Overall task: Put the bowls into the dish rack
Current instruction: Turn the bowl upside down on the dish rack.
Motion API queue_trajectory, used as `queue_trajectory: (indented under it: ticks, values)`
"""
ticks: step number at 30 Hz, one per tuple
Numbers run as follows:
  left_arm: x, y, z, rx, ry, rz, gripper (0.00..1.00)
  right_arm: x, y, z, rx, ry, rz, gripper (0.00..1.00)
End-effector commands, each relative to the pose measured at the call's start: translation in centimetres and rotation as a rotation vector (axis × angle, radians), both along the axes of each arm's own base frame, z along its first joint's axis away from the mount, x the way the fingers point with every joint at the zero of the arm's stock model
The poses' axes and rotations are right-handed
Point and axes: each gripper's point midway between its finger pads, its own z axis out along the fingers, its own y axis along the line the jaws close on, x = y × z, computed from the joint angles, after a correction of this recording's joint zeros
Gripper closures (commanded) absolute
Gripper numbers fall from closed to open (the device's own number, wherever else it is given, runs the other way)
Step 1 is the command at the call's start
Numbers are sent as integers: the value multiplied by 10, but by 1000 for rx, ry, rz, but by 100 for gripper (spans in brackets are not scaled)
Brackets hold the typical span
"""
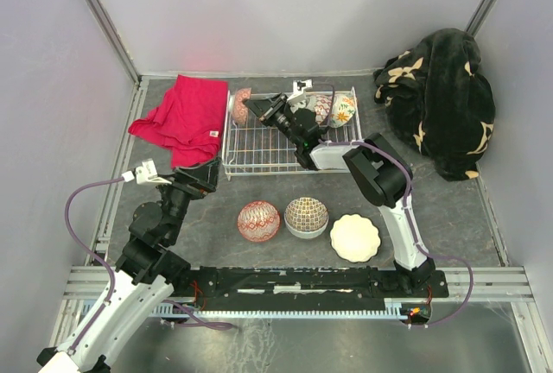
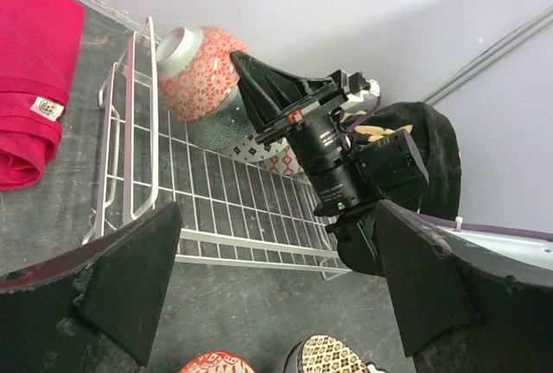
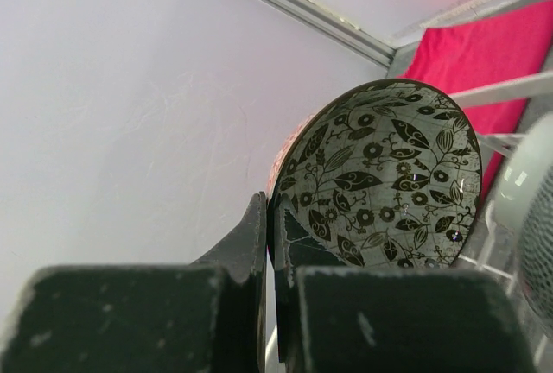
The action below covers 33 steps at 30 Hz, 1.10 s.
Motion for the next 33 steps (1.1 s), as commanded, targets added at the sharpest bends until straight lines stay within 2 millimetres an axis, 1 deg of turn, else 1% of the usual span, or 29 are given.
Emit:
queue_trajectory:
  ticks: [1, 9, 20, 29, 33]
  values:
    - [-4, 1, 22, -11, -59, -8, 1, -17, 5, 21, 41, -88, 39, 98]
    - [-4, 1, 21, -11, -57, -8, 1, -21, 9, 17, 36, -99, 70, 98]
    - [-4, 0, 21, -12, -57, -9, 1, -20, 13, -5, 22, -75, 82, 98]
    - [-4, 0, 21, -11, -56, -11, 1, -16, 10, -15, 3, -59, 64, 98]
    - [-4, 0, 22, -13, -58, -10, 1, -11, 7, -22, -28, -39, 45, 98]
